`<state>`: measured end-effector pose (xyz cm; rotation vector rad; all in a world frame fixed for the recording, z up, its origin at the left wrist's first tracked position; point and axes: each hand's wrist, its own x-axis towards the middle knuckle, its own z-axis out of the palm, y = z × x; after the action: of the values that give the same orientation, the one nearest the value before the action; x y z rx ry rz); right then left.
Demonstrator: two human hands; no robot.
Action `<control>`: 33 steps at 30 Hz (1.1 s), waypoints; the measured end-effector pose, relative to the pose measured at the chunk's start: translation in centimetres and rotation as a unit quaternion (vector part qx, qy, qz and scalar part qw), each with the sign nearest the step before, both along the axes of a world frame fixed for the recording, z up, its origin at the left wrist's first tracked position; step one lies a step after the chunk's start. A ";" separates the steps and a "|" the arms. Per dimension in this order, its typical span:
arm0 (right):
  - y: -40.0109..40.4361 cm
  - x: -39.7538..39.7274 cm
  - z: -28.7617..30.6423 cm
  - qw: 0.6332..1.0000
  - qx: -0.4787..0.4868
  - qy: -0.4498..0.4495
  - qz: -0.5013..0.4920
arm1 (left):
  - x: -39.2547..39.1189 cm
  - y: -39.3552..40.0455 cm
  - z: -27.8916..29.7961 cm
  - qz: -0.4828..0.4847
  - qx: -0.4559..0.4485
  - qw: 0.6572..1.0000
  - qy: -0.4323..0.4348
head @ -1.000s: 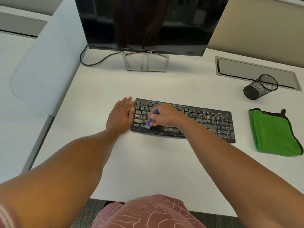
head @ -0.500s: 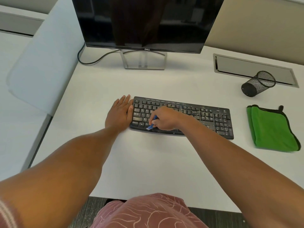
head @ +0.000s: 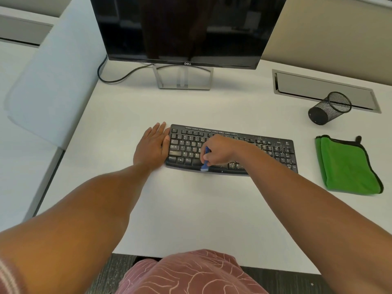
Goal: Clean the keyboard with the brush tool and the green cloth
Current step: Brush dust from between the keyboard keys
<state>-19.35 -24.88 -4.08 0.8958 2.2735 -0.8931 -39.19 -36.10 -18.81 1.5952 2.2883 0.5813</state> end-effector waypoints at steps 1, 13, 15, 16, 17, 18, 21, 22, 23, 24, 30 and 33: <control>0.2 0.0 0.0 0.999 -0.002 0.021 -0.025 | 0.0 0.0 0.0 0.000 0.000 1.000 0.001; 1.9 1.7 -0.3 0.989 0.028 0.050 -0.139 | 0.0 0.0 0.0 -0.004 -0.006 1.000 0.007; 1.9 2.3 -0.6 0.993 -0.021 0.006 -0.116 | -0.1 0.0 -0.1 -0.004 -0.009 1.000 0.009; 2.0 2.4 -0.6 0.991 -0.049 0.006 -0.125 | -0.1 0.0 -0.1 -0.005 -0.011 1.000 0.011; 2.3 2.5 -0.4 0.987 -0.062 0.015 -0.144 | -0.1 0.0 -0.1 -0.006 -0.013 1.000 0.013; 2.6 2.4 -0.2 0.983 -0.057 0.035 -0.168 | -0.1 0.0 -0.1 -0.006 -0.013 1.000 0.014; 3.1 2.5 -0.4 0.972 0.031 0.085 -0.218 | 0.0 0.0 0.0 -0.005 -0.014 1.000 0.017; 3.0 2.6 -0.4 0.974 0.038 0.077 -0.208 | 0.0 0.0 0.1 -0.004 -0.014 1.000 0.016; 2.8 2.7 -0.4 0.982 0.023 0.050 -0.182 | 0.0 0.0 0.1 -0.004 -0.014 1.000 0.014; 2.5 2.8 -0.5 0.988 -0.007 0.018 -0.156 | 0.0 0.0 0.2 -0.004 -0.013 1.000 0.014; 2.4 2.7 -0.7 0.966 -0.011 0.094 -0.241 | 0.1 0.0 0.2 -0.002 -0.012 1.000 0.010; 1.7 2.4 -0.8 0.977 -0.016 0.063 -0.201 | 0.0 0.0 0.2 -0.002 -0.012 1.000 0.011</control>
<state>-16.94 -23.16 -4.88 1.3489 2.2102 -1.1841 -39.15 -36.14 -18.59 1.6024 2.2980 0.5366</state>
